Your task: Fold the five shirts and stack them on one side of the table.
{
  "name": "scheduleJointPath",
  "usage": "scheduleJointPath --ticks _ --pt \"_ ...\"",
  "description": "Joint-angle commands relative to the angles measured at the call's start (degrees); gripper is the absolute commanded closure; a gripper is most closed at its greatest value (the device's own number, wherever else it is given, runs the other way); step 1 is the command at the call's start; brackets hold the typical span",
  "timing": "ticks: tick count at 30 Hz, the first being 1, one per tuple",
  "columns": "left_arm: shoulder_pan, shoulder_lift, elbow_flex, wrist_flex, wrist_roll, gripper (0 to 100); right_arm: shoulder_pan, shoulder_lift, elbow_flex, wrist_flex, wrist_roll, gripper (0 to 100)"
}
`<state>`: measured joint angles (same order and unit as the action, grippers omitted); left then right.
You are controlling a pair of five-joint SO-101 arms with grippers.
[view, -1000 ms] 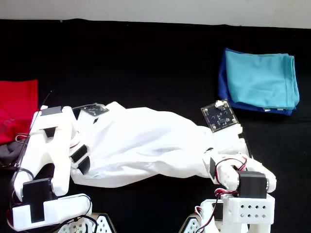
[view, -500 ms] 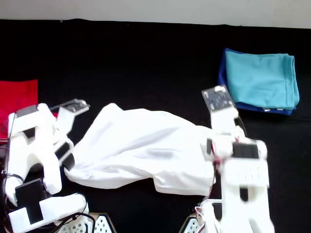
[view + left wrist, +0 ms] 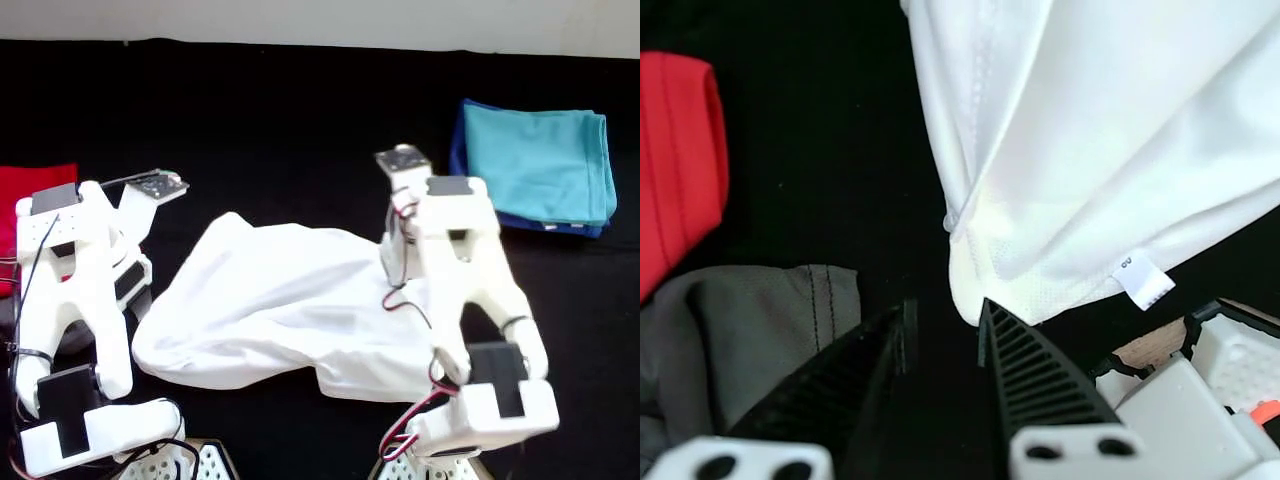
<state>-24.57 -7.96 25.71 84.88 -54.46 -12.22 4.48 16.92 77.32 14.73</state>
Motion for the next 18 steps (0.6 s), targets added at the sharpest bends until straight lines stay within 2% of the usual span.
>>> scheduleJointPath --ticks 1,8,10,12,14,18 --pt "1.19 -0.31 -1.27 0.53 0.53 88 -2.95 4.0 -2.86 -0.57 -0.09 73.8" --pt "0.84 -0.31 -1.19 0.88 0.53 88 -3.12 12.26 -3.03 -5.32 -0.18 74.5" --pt "0.84 -0.31 -1.19 0.79 0.53 88 -3.12 12.35 -3.03 -5.32 -0.26 82.9" --pt "0.92 -0.22 -1.19 0.62 0.53 88 -3.03 12.35 -4.18 -5.67 -0.44 99.1" --pt "1.01 -0.22 -1.19 0.53 0.53 88 -3.03 12.35 -6.29 -5.23 -0.44 96.7" --pt "1.1 -0.22 -1.19 0.53 0.53 88 -2.95 11.56 -15.43 -3.38 -0.26 99.1"
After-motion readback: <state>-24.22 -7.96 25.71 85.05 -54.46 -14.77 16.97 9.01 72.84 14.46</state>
